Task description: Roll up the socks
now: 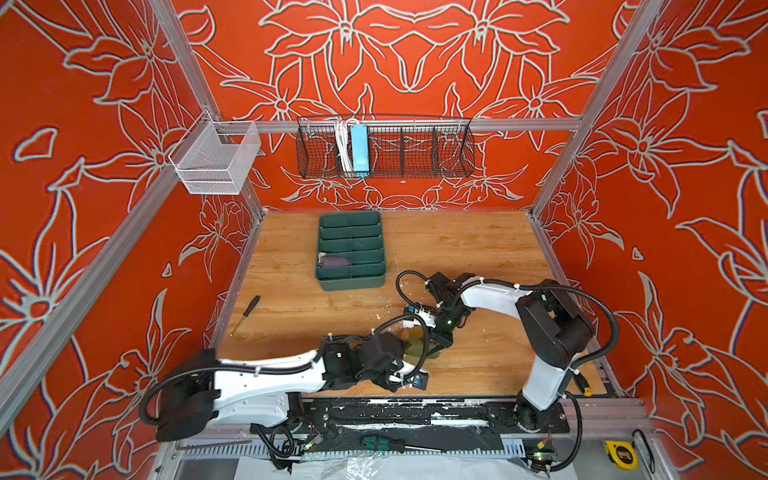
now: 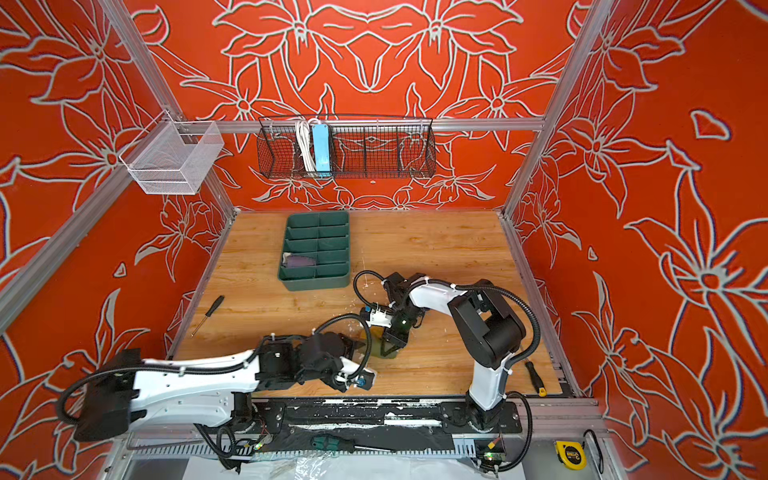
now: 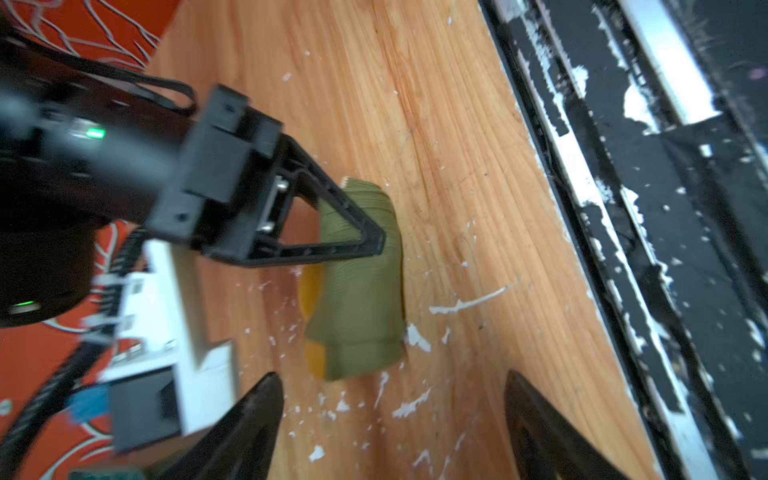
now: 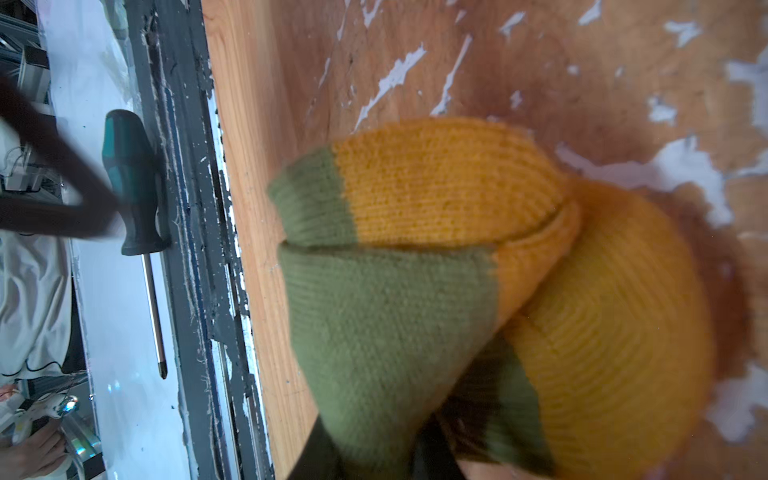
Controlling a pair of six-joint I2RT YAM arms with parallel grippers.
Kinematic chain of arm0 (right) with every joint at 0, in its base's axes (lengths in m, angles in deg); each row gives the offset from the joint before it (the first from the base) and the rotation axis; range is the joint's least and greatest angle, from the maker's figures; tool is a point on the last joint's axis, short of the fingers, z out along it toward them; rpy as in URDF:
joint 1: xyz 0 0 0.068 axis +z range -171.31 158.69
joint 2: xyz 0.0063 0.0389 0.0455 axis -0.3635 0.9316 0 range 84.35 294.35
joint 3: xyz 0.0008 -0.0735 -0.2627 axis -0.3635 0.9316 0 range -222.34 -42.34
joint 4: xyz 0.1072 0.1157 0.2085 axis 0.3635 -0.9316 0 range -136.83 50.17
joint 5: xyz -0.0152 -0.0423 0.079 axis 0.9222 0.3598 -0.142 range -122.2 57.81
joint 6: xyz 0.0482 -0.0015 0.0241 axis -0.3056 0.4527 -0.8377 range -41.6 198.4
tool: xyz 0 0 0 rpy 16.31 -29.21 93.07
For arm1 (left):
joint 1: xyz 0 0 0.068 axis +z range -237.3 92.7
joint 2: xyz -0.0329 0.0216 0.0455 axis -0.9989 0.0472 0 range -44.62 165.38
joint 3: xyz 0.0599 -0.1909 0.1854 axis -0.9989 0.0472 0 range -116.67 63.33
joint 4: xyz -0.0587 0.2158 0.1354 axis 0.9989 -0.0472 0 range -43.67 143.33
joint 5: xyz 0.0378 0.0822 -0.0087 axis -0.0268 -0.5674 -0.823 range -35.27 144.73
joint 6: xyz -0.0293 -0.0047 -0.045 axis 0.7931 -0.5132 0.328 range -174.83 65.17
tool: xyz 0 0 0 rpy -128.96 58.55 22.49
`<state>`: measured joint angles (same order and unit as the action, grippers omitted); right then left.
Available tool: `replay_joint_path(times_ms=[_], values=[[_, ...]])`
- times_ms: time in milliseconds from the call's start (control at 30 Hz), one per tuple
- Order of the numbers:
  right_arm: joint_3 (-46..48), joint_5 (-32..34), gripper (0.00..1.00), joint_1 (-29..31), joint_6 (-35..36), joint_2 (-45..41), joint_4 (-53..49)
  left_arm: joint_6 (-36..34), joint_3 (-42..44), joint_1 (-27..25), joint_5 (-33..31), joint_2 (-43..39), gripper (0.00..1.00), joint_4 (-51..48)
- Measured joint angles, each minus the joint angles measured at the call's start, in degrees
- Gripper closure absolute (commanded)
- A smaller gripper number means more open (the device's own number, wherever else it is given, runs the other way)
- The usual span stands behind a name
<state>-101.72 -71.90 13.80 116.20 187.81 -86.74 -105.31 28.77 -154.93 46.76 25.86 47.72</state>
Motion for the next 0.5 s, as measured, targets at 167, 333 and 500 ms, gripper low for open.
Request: replay_joint_path(times_ms=[167, 333, 500], values=[[0.20, -0.31, 1.00, 0.00, 0.00, -0.02, -0.02, 0.11, -1.64, -0.26, -7.80, 14.10, 0.35, 13.22], [0.33, -0.31, 1.00, -0.04, -0.02, -0.09, 0.07, -0.94, -3.61, -0.26, -12.22, 22.38, 0.49, 19.15], [0.66, 0.35, 1.00, -0.63, -0.15, -0.55, 0.09, -0.83, -4.07, -0.37, -13.29, 24.74, 0.61, 21.40]])
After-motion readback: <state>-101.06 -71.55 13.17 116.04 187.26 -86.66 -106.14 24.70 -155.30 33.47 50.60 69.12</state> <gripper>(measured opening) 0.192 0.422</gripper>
